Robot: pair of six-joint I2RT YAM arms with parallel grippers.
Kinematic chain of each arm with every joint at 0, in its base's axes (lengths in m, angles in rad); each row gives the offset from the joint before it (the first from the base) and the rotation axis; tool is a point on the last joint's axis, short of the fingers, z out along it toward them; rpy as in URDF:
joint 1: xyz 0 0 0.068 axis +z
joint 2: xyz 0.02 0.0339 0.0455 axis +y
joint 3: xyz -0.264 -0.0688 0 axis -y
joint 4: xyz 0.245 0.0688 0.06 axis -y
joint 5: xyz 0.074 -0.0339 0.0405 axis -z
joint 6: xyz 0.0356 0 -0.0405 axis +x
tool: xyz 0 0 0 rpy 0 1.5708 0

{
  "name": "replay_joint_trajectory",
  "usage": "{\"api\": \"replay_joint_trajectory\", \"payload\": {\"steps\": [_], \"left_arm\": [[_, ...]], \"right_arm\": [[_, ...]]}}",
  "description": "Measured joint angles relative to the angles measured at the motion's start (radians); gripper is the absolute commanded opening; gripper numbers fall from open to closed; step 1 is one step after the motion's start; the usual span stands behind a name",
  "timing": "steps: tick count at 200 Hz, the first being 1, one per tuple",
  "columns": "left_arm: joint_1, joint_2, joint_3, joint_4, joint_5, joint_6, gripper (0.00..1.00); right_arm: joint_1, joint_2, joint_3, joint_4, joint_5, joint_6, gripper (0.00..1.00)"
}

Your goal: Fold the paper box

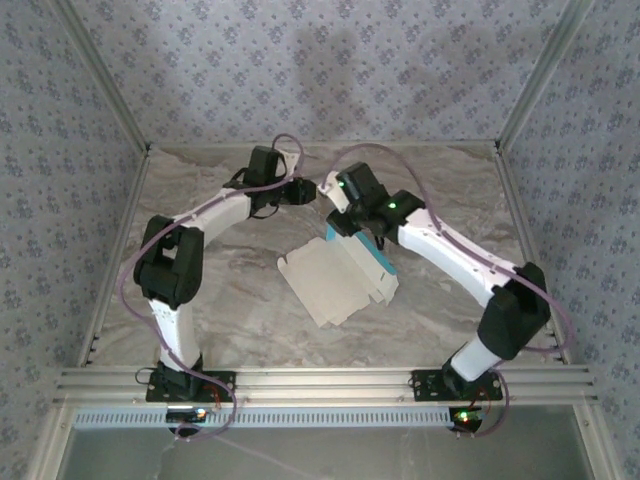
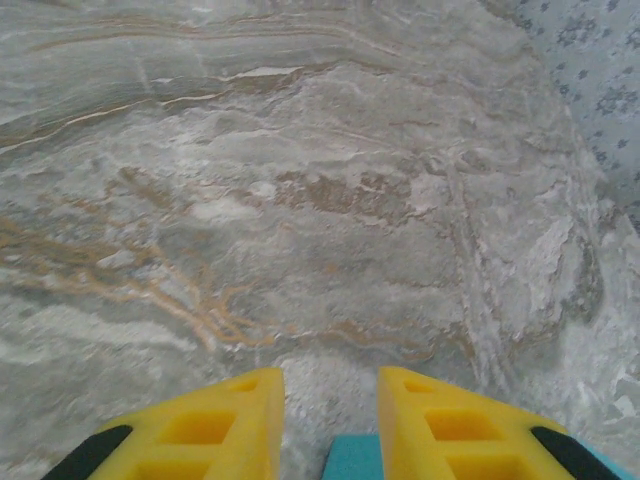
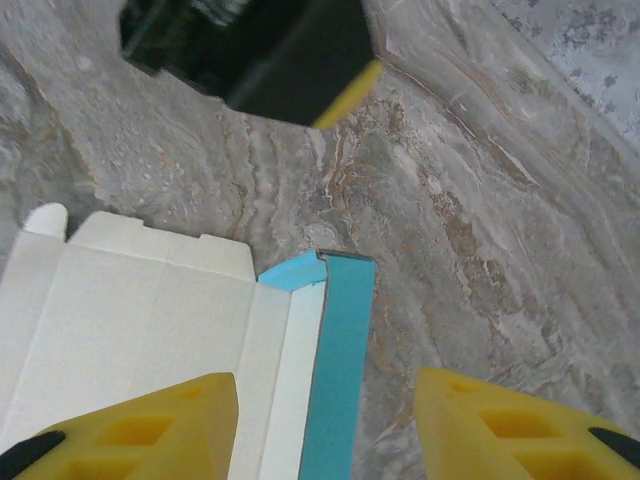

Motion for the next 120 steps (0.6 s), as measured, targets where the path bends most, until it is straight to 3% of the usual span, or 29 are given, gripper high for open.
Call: {"api": "replay_joint_trajectory", "payload": {"steps": [28, 74, 120], "left_arm": [[-0.027, 0.018, 0.000, 0.039, 0.004, -0.032, 0.29], [-0.033, 0.029, 0.000, 0.057, 0.005, -0.056, 0.28], [-0.046, 0.029, -0.004, 0.061, -0.005, -0.088, 0.27]], "right_arm": [[0.039, 0.076, 0.005, -0.038, 0.082, -0.048, 0.52], [0.044, 0.133, 0.005, -0.044, 0.210, -0.123, 0.29], [0.046, 0.148, -0.009, 0.035, 0.291, -0.241, 0.15]]}}
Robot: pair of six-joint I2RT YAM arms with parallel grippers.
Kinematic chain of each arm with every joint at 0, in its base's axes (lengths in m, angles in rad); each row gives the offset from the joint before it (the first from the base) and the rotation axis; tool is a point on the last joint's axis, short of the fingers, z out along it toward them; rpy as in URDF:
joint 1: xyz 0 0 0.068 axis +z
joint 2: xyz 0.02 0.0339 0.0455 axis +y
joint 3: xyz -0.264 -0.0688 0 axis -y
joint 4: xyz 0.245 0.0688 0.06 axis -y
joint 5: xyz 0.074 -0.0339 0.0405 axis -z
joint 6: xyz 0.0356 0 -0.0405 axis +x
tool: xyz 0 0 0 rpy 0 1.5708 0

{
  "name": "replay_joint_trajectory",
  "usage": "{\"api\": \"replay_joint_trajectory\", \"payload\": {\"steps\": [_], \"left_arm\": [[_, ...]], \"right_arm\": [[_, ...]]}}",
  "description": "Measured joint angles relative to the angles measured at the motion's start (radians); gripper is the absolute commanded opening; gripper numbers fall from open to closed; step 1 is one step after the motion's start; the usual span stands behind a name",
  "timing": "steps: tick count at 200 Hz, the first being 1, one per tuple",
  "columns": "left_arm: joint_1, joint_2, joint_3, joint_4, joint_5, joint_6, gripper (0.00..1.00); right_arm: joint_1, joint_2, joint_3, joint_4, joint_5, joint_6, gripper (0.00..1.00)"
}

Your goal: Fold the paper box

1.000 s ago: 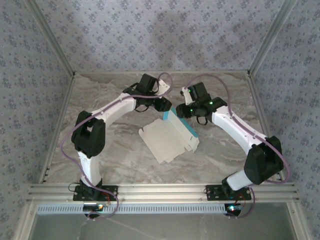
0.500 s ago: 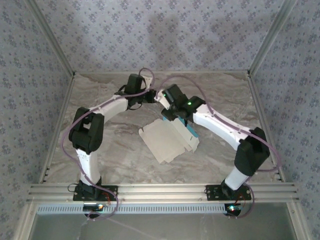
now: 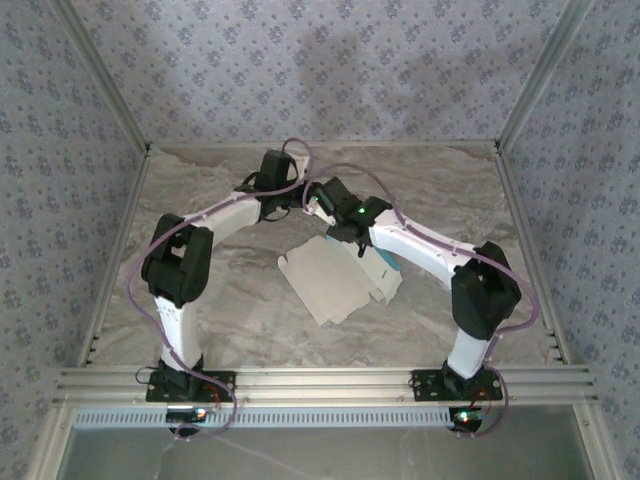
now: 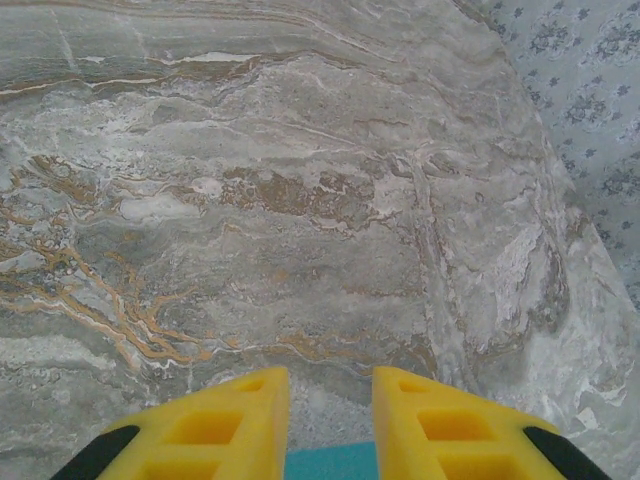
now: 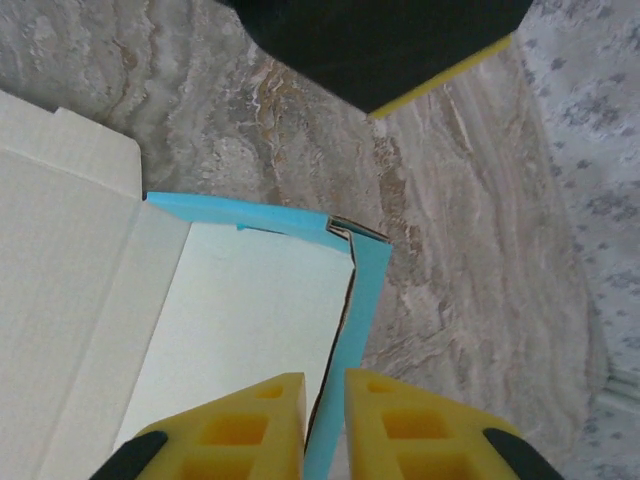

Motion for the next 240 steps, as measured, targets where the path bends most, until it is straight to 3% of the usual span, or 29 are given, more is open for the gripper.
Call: {"api": "replay_joint_trajectory", "payload": {"steps": [59, 127, 175, 240], "left_arm": [[-0.026, -0.002, -0.063, 0.018, -0.065, -0.061, 0.25], [-0.018, -0.074, -0.204, 0.092, -0.075, -0.176, 0.24], [-0.020, -0.151, -0.233, 0.128, -0.070, -0.203, 0.21], [-0.042, -0.169, -0.250, 0.150, -0.055, -0.225, 0.16]], "right_arm": [[-0.029, -0.016, -0.108, 0.175, 0.013, -0.145, 0.10], [-0.044, -0.127, -0.291, 0.390, -0.074, -0.364, 0.05], [-0.046, -0.192, -0.365, 0.451, -0.150, -0.471, 0.00], [-0.045, -0.199, -0.369, 0.459, -0.168, -0.497, 0.00]]}}
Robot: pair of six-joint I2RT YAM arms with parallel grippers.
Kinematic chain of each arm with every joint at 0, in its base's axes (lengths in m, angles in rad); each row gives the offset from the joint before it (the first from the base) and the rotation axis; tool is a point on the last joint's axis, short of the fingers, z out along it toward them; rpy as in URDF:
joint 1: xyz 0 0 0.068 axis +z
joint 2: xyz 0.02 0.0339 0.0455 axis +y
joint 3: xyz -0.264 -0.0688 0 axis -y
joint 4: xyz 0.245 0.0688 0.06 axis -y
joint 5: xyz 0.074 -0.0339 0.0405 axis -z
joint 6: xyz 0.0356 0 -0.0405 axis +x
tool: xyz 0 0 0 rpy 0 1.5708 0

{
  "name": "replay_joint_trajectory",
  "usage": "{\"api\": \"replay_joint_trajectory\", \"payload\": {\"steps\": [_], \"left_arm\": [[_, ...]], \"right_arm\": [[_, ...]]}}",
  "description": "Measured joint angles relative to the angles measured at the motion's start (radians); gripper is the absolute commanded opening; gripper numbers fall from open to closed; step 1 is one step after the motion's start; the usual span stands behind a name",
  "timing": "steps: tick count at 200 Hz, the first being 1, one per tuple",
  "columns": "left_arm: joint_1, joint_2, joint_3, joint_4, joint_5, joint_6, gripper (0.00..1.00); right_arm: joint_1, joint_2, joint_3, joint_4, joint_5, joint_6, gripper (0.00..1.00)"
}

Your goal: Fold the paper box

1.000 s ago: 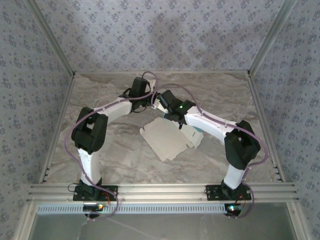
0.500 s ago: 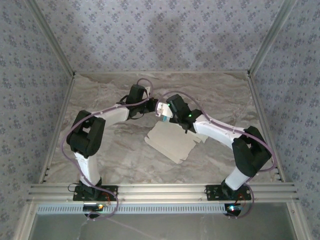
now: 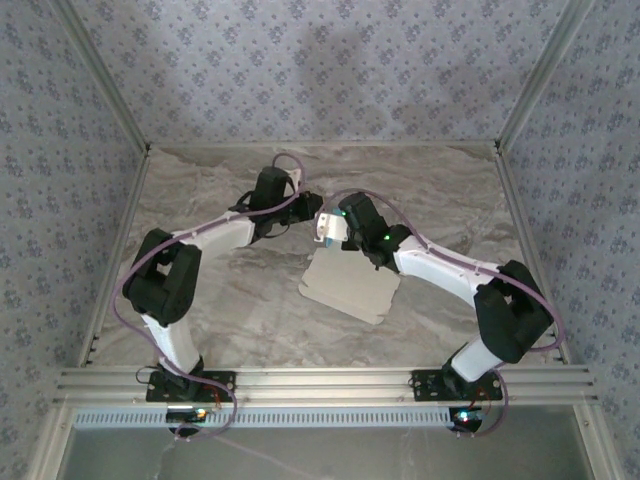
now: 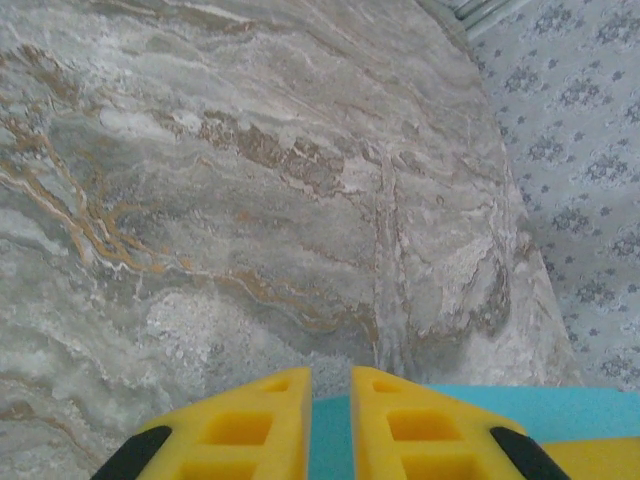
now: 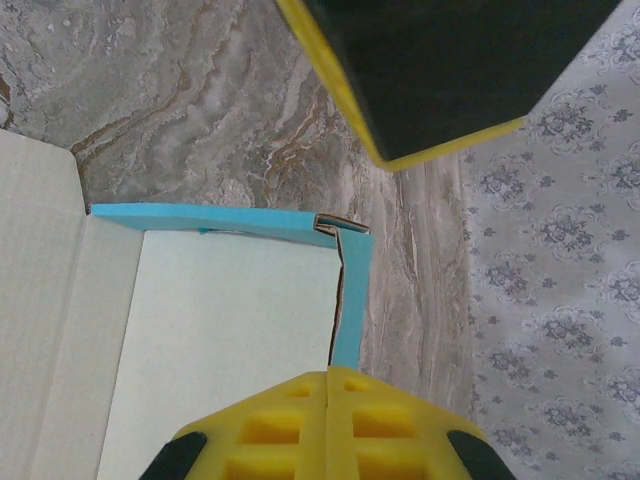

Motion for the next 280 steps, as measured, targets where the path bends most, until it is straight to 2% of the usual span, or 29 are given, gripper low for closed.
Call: {"api": "replay_joint_trajectory", "payload": {"steps": [76, 190, 231, 280], "left_arm": [[-0.031, 0.000, -0.017, 0.006, 0.011, -0.033, 0.13], [-0.020, 0.003, -0.052, 0.056, -0.001, -0.056, 0.07], [-0.006, 0.003, -0.077, 0.040, -0.019, -0.059, 0.07], [-0.028, 0.009, -0.069, 0.039, -0.006, -0.059, 0.07]], "right_arm": [[0.019, 0.000, 0.000, -0.001, 0.002, -0.004, 0.00], [0.022, 0.018, 0.003, 0.003, 0.020, -0.010, 0.00], [0.021, 0.018, 0.003, 0.004, 0.020, -0.010, 0.00], [0.022, 0.018, 0.003, 0.007, 0.019, -0.010, 0.00]]}}
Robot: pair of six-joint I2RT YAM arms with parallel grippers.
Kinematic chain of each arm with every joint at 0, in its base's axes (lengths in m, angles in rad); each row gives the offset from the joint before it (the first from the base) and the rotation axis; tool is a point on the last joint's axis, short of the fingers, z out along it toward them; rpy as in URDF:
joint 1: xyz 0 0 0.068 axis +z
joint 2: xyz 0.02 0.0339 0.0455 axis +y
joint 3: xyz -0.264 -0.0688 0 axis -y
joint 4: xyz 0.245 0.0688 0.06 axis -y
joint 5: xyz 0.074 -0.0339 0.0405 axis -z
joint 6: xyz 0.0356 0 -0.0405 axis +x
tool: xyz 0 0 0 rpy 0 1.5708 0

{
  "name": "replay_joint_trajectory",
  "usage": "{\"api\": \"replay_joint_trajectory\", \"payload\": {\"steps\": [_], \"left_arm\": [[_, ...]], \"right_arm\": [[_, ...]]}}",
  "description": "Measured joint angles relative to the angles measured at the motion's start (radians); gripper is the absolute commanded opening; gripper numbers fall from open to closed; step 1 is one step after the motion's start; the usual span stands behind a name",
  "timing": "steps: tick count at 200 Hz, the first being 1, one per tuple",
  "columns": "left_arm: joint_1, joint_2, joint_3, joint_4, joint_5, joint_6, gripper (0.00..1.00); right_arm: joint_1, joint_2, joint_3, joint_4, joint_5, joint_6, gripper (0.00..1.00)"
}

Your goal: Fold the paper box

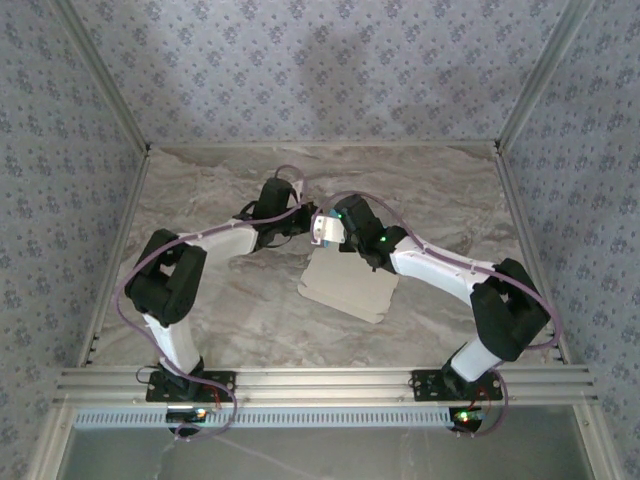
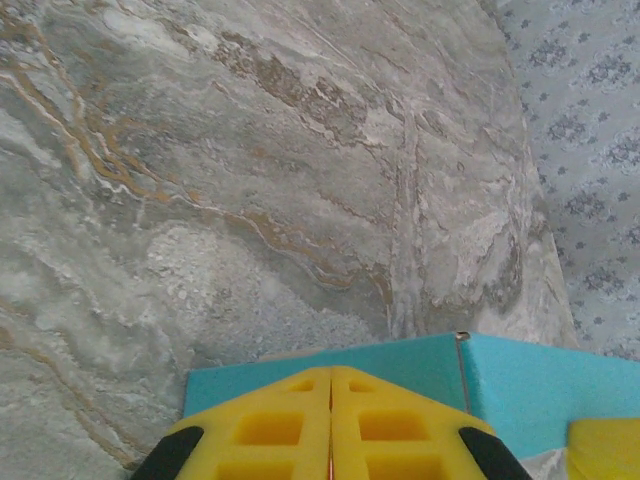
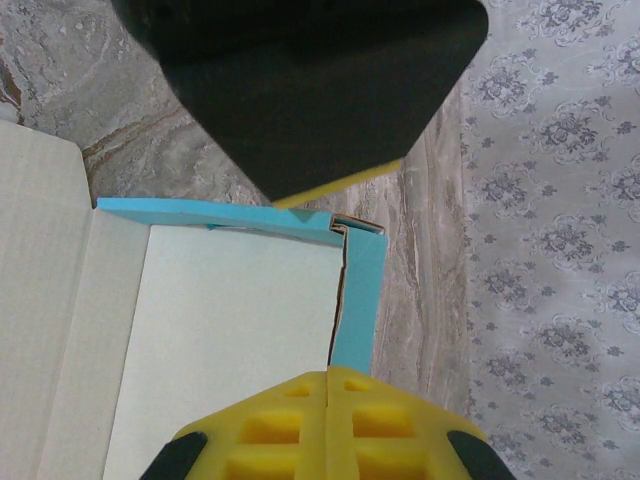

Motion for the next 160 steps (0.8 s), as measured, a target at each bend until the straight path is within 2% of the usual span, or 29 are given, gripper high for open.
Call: {"api": "replay_joint_trajectory", "payload": {"steps": [160], "left_arm": [[-0.002, 0.021, 0.029, -0.023, 0.009, 0.045, 0.09]], "right_arm": [[0.001, 0.049, 0.022, -0.004, 0.037, -0.044, 0.00]]}}
